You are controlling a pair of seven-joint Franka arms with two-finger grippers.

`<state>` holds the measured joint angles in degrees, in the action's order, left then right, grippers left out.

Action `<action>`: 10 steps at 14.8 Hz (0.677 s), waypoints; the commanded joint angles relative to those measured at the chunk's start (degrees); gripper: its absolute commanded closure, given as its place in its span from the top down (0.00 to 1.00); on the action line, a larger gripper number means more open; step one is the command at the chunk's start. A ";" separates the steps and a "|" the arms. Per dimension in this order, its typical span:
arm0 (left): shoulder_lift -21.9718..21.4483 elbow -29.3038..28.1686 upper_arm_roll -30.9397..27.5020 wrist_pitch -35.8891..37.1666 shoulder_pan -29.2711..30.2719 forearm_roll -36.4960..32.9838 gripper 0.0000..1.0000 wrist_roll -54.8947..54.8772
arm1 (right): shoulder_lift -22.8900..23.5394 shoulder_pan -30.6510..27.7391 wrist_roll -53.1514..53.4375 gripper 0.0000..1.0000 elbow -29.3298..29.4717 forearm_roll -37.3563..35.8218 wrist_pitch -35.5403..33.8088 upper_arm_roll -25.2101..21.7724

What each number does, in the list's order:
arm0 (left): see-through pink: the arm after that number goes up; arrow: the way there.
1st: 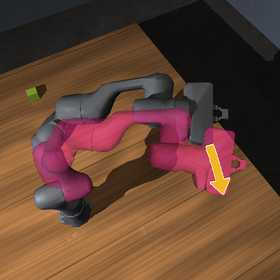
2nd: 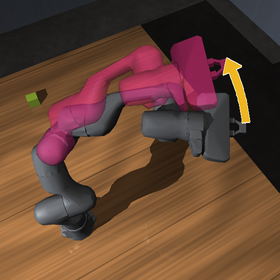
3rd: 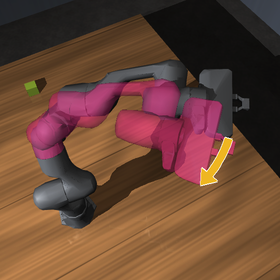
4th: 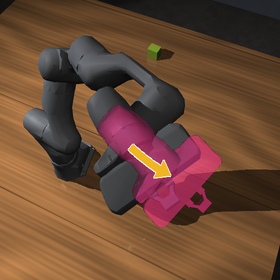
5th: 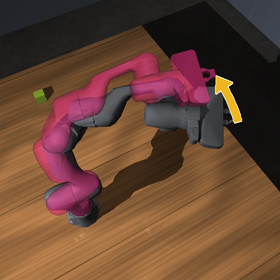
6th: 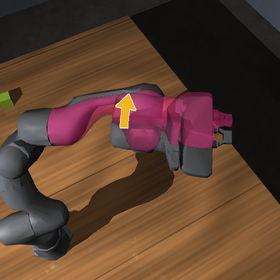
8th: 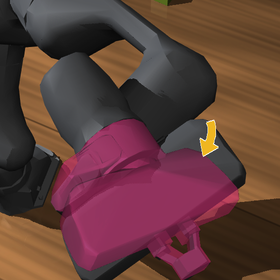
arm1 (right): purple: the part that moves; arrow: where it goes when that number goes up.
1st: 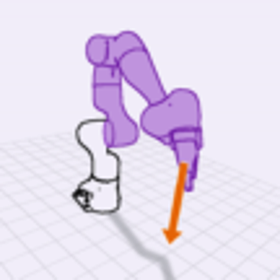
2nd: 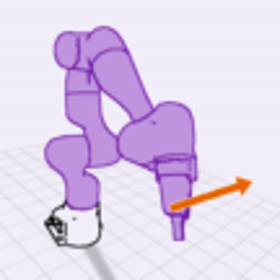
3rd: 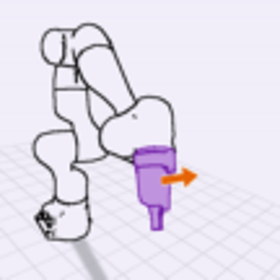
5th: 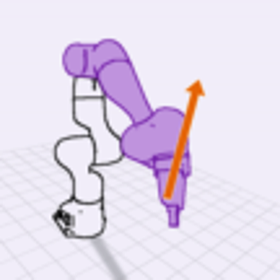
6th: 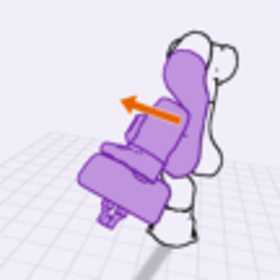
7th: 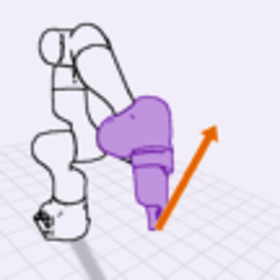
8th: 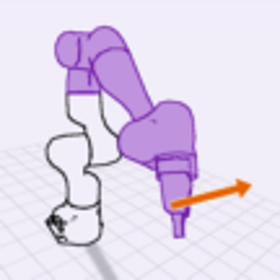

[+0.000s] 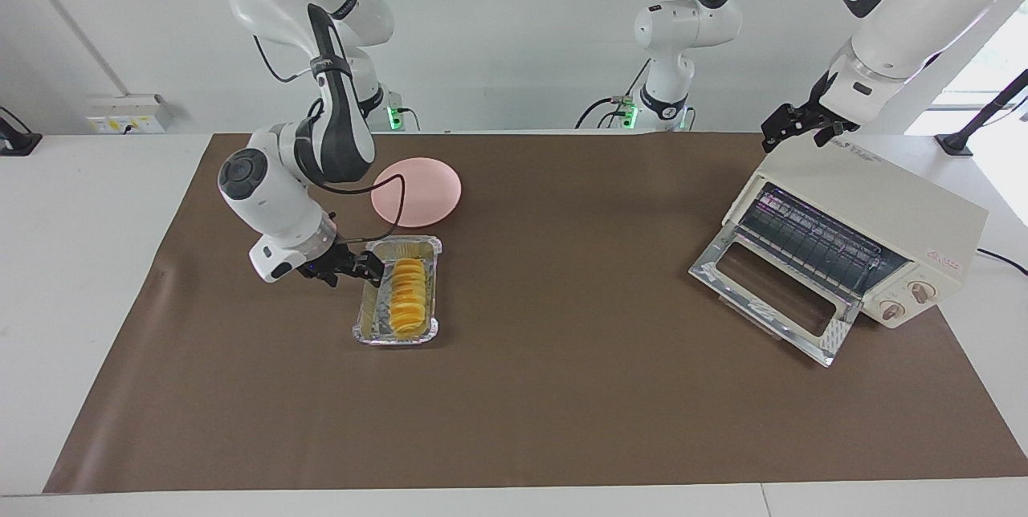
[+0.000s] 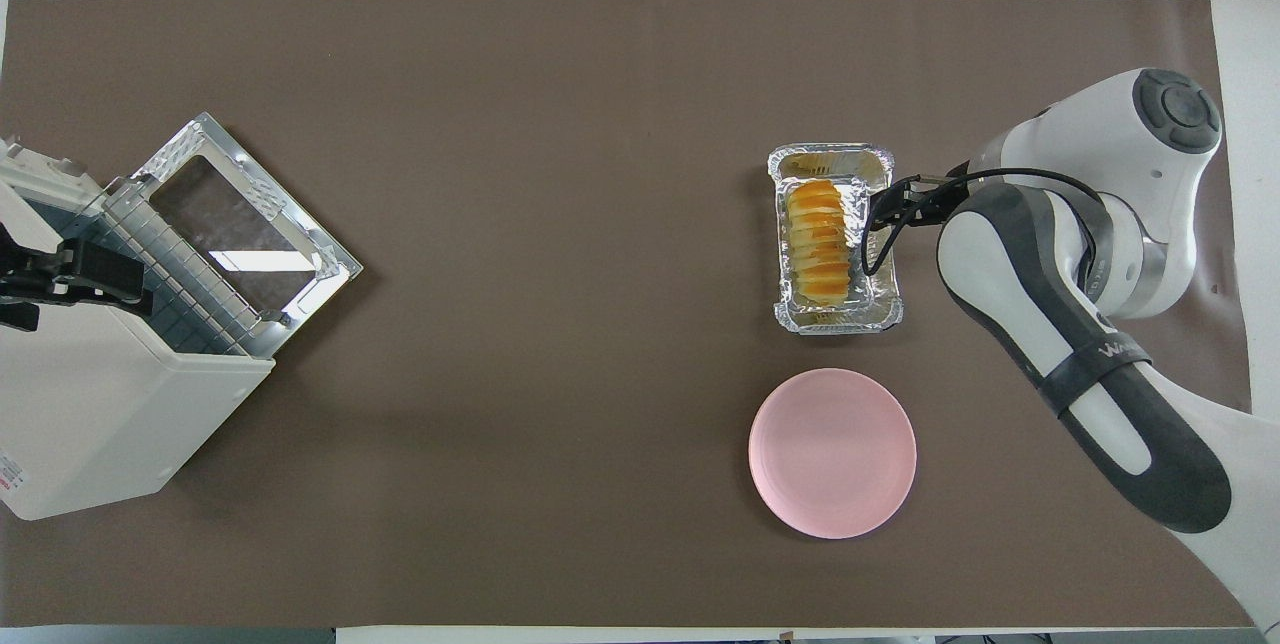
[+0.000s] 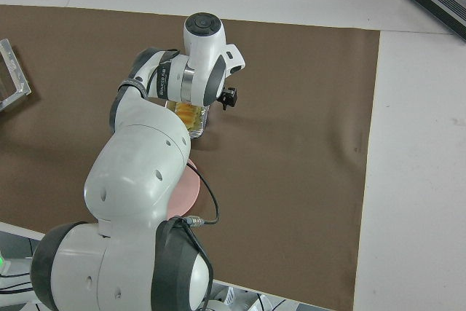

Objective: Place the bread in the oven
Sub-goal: 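Open the right gripper to release the bread in the tray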

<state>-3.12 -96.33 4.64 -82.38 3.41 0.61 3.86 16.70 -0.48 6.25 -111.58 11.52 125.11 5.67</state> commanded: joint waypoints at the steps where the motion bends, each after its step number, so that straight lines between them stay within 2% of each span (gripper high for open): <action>1: -0.92 -0.62 0.72 -0.68 0.72 -0.87 1.00 -0.25 | -0.53 -0.49 -0.71 0.80 -3.90 1.23 3.64 0.48; 2: -0.92 -0.62 0.72 -0.68 0.81 -0.87 1.00 -0.25 | -0.53 -0.49 -0.71 0.69 -4.17 1.23 4.17 0.48; 5: -0.92 -0.62 0.72 -0.68 0.81 -0.87 1.00 -0.25 | -0.53 -0.49 -0.71 0.25 -4.43 1.32 4.62 0.48; 7: -0.92 -0.62 0.72 -0.68 0.73 -0.87 1.00 -0.25 | -0.53 -0.49 -0.71 0.00 -4.44 1.32 4.62 0.57; 10: -0.92 -0.62 0.72 -0.68 0.73 -0.87 1.00 -0.25 | -0.71 0.04 -0.45 0.00 -3.03 1.40 4.35 0.66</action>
<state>-3.12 -96.33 4.64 -82.38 3.41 0.61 3.86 16.83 -0.37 6.25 -114.74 12.04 128.83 5.84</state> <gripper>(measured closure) 0.000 0.982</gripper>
